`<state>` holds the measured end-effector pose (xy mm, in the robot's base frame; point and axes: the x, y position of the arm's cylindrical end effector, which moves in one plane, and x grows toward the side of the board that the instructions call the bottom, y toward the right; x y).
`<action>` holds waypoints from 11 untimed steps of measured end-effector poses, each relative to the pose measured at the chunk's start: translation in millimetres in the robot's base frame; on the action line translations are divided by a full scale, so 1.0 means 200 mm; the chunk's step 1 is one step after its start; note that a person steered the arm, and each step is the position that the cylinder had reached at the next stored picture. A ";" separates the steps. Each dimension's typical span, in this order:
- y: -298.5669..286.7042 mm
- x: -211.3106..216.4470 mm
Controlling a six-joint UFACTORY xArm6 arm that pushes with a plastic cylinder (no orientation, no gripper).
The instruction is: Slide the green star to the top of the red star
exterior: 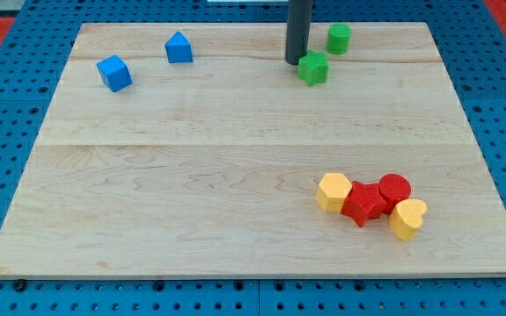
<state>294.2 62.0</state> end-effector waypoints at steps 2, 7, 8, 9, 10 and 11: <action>0.02 0.42; -0.02 -0.06; 0.19 -0.08; 0.26 0.15; 0.23 0.34; 0.15 0.32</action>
<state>359.1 92.7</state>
